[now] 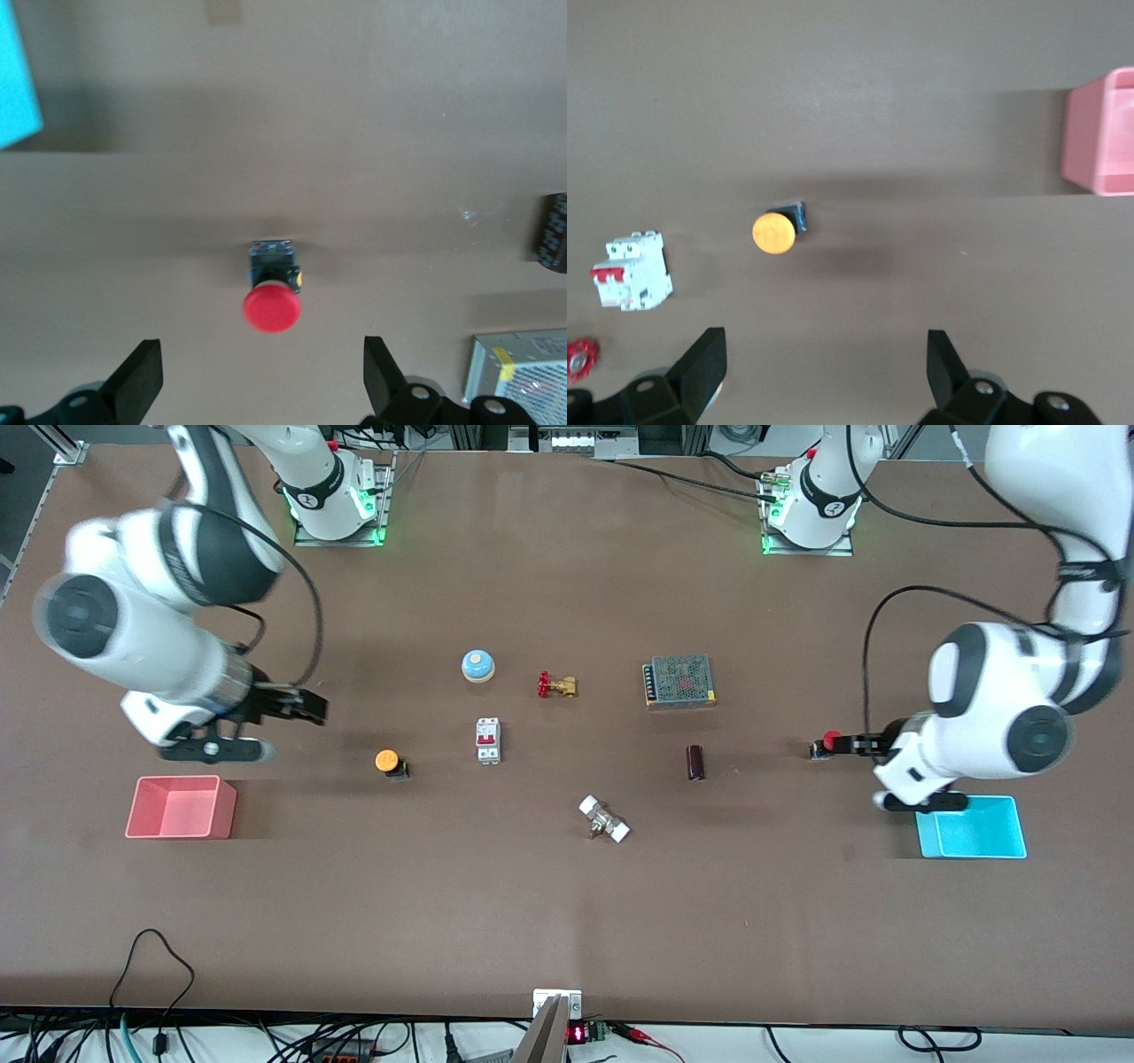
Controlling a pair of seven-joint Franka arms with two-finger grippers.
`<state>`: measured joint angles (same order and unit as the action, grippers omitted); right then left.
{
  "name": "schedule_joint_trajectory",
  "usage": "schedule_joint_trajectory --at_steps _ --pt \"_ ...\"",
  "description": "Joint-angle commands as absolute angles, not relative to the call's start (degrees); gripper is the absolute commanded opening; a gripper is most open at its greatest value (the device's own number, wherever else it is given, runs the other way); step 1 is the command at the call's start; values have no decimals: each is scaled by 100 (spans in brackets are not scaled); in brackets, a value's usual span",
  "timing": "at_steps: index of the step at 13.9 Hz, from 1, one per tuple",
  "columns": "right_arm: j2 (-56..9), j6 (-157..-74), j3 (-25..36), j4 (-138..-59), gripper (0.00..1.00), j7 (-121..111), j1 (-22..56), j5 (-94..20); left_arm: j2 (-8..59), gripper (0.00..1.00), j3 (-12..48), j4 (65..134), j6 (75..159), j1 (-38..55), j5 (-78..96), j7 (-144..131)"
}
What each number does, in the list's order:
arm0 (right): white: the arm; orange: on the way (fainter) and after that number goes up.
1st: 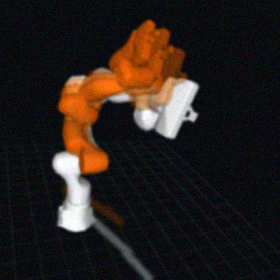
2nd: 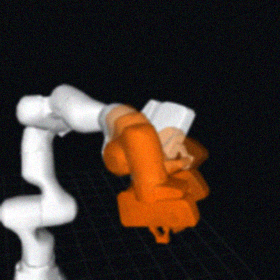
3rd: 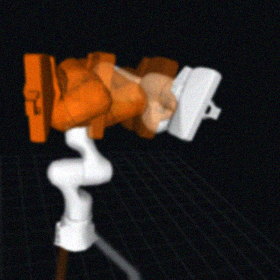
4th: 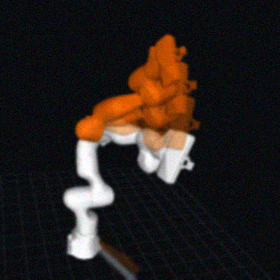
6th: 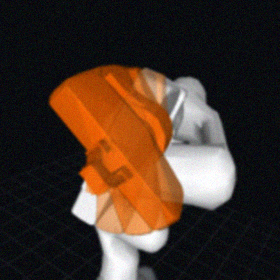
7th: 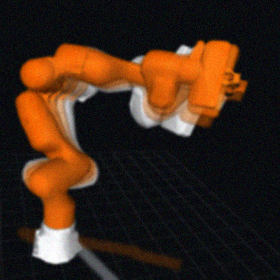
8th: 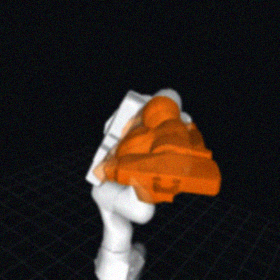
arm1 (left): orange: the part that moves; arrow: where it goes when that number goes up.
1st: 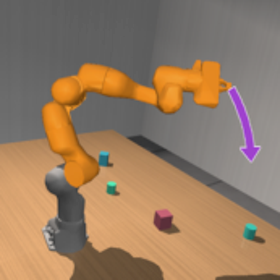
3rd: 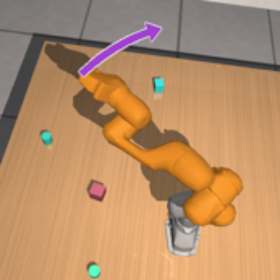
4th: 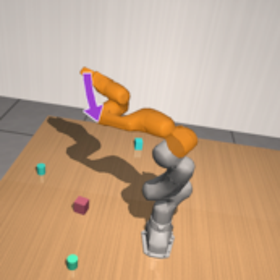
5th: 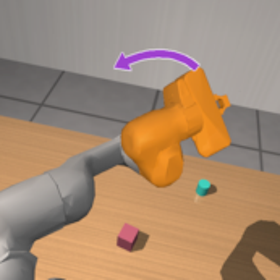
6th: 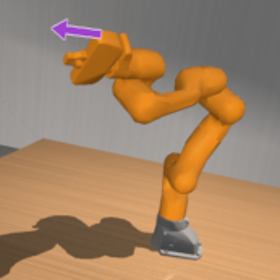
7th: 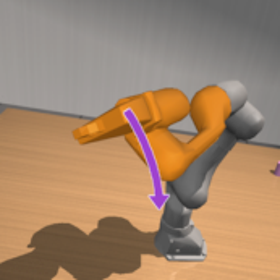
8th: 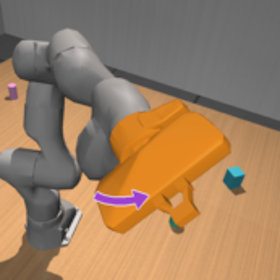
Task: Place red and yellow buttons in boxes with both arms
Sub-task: 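Lower the left gripper onto the red button while the right gripper reaches the yellow button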
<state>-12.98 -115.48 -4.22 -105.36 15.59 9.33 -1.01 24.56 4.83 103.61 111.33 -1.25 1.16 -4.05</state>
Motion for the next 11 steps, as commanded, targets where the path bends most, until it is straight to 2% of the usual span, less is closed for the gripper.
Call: schedule_joint_trajectory --at_steps 1,4,11 --pt "-1081 -12766 -667 -11564 100 2038 949 -149 2338 100 519 10897 11530 -149 167 -387" --pt "-1239 -13437 -729 -11926 100 2048 975 -149 2355 100 519 11240 11916 -176 184 -352" --pt "-2134 -14431 -791 -11752 100 2004 1019 60 2750 100 510 11347 12348 -202 598 -448"
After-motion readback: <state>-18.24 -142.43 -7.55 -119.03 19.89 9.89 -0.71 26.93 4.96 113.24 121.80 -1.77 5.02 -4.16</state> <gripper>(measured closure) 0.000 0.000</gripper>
